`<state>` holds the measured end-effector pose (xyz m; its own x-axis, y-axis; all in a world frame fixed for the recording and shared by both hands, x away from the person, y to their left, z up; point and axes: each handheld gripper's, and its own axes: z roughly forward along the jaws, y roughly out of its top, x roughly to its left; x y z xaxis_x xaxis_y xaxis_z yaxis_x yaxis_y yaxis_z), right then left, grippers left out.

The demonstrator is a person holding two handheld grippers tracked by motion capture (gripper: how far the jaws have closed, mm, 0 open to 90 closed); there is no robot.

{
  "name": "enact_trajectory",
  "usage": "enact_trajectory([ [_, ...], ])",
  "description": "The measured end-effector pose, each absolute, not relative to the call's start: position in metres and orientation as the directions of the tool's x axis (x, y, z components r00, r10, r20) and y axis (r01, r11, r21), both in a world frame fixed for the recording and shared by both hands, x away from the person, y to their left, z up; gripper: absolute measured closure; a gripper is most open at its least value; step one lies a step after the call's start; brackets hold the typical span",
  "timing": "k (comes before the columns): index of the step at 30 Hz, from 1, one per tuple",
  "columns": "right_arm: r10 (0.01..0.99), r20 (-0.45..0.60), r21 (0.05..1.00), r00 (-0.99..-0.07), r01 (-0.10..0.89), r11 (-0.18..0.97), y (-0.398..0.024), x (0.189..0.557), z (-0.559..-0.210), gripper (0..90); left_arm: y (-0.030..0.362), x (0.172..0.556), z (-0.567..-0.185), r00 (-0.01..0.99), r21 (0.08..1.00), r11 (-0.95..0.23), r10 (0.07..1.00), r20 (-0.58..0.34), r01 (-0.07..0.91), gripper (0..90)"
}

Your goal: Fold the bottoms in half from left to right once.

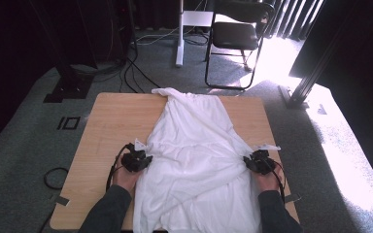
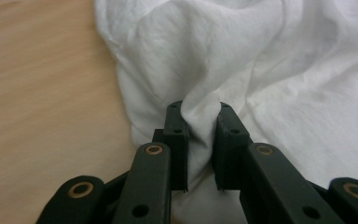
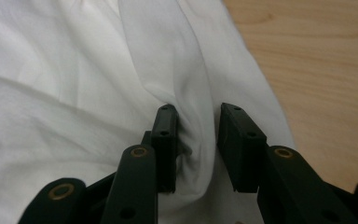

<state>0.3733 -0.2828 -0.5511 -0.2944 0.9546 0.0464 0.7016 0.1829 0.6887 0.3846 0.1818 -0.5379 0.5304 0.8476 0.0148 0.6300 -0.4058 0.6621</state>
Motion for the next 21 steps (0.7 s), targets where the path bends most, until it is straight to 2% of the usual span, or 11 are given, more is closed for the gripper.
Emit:
enact_trajectory([
  [4,0.949,0.045,0.690,-0.312,0.696,0.197,-0.277,0.386,-0.551,66.7,0.190,0.399,-0.537,0.498,0.657,-0.377,0.867,0.004,0.652,79.7],
  [7,0.949,0.039,0.676,-0.312,0.708,0.205,-0.277,0.397,-0.549,59.7,0.193,0.399,-0.537,0.493,0.662,-0.364,0.870,-0.009,0.655,79.6],
  [10,0.957,0.064,0.679,-0.284,0.715,0.167,-0.287,0.392,-0.548,58.0,0.197,0.394,-0.535,0.489,0.674,-0.350,0.872,-0.020,0.651,78.0],
  [16,0.977,0.095,0.721,-0.193,0.690,0.066,-0.307,0.374,-0.532,55.7,0.207,0.380,-0.528,0.498,0.708,-0.309,0.864,-0.069,0.635,64.6],
  [21,0.984,0.043,0.757,-0.174,0.648,0.082,-0.300,0.366,-0.514,52.8,0.211,0.372,-0.524,0.504,0.724,-0.287,0.858,-0.096,0.628,57.4],
])
